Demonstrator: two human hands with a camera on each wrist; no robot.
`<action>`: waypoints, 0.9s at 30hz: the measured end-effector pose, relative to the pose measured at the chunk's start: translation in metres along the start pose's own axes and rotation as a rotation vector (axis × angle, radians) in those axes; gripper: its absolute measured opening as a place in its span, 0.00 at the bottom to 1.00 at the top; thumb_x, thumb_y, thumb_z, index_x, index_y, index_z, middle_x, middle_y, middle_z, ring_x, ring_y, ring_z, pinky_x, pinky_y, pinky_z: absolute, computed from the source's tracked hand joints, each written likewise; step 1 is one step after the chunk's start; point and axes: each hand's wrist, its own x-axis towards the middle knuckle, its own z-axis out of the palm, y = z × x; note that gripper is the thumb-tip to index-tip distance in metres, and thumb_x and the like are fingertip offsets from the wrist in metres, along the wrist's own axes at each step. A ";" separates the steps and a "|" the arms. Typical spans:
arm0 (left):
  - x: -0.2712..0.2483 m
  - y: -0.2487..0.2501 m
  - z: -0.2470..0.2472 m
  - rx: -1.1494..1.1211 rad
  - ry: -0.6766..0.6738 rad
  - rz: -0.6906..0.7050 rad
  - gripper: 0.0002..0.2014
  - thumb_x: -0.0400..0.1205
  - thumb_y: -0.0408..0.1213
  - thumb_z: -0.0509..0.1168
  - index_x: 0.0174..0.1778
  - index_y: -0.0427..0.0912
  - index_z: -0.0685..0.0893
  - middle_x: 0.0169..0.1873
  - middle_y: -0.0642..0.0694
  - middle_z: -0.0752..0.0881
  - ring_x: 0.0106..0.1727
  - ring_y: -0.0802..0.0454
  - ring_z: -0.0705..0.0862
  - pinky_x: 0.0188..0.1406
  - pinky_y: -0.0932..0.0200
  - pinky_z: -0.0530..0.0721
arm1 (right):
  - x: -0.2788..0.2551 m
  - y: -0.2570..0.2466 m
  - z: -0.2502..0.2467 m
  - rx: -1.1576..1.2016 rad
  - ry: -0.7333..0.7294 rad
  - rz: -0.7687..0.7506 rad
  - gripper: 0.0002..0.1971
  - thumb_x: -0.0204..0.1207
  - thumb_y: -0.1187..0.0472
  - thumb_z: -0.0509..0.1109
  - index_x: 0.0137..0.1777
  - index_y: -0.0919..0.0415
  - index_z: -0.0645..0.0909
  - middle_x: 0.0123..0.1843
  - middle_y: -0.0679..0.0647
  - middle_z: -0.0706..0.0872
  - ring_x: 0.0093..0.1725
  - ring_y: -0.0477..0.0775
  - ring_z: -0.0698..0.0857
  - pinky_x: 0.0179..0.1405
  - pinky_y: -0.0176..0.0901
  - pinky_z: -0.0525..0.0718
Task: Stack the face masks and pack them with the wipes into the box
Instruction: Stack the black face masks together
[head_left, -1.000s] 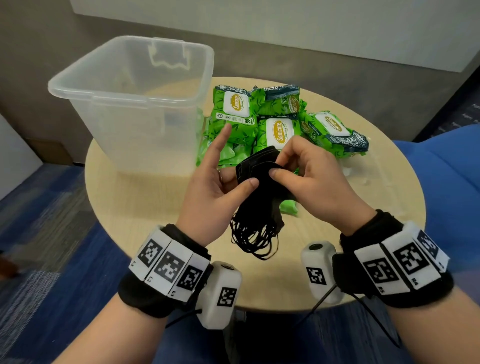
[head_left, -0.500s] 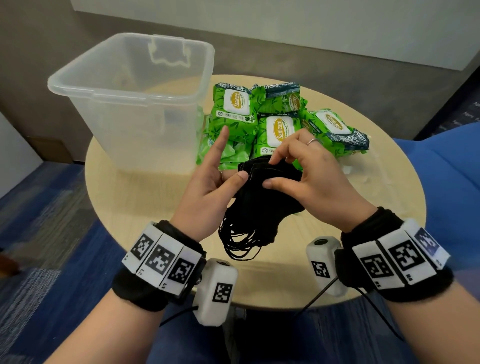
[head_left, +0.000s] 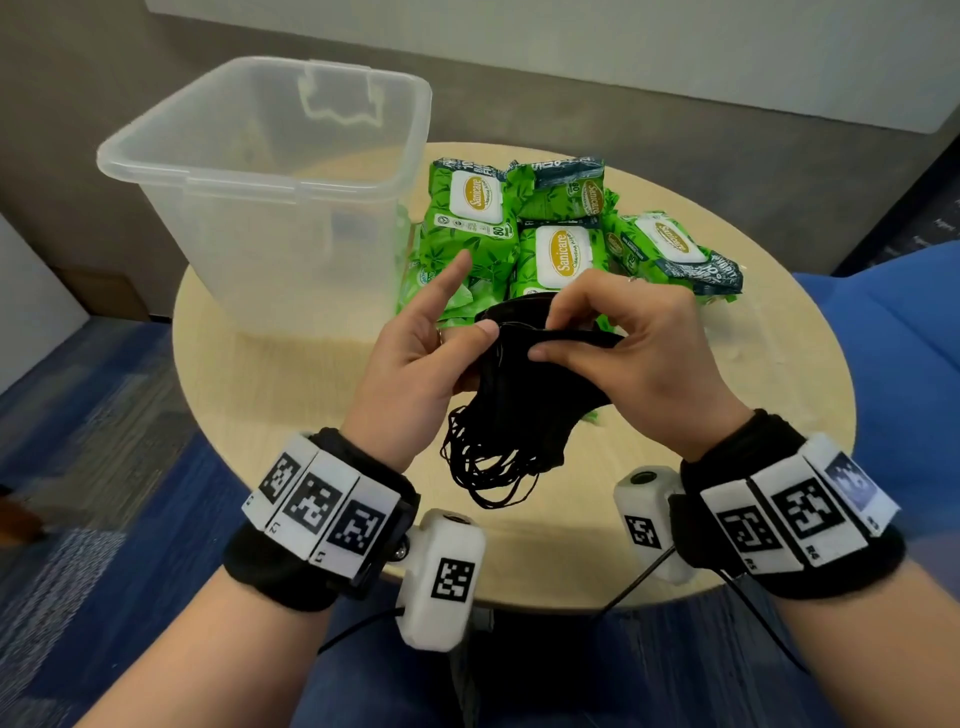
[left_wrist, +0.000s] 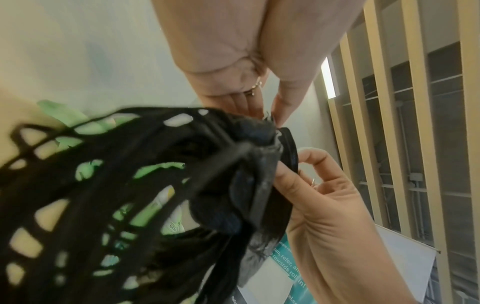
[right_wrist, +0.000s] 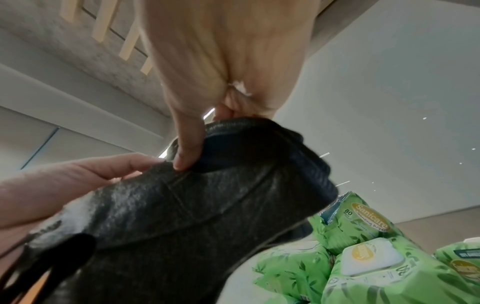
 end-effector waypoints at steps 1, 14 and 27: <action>0.000 0.000 0.000 0.008 -0.005 0.000 0.28 0.82 0.23 0.57 0.78 0.45 0.63 0.29 0.36 0.72 0.29 0.54 0.74 0.32 0.67 0.80 | 0.000 0.000 0.000 0.023 -0.007 0.012 0.07 0.63 0.67 0.77 0.40 0.63 0.84 0.33 0.48 0.81 0.35 0.41 0.78 0.37 0.37 0.78; -0.002 0.000 -0.001 -0.015 -0.056 -0.039 0.33 0.82 0.21 0.56 0.82 0.45 0.52 0.31 0.40 0.70 0.31 0.57 0.75 0.35 0.69 0.81 | 0.001 0.002 -0.002 -0.132 -0.084 -0.076 0.11 0.66 0.64 0.76 0.50 0.55 0.89 0.47 0.52 0.71 0.43 0.52 0.74 0.45 0.33 0.74; -0.003 -0.003 0.001 -0.045 -0.082 -0.039 0.42 0.73 0.30 0.60 0.82 0.48 0.49 0.42 0.31 0.77 0.42 0.43 0.73 0.38 0.64 0.79 | 0.007 -0.003 -0.009 -0.261 -0.175 -0.146 0.12 0.66 0.48 0.69 0.39 0.54 0.88 0.43 0.43 0.80 0.47 0.57 0.77 0.47 0.48 0.61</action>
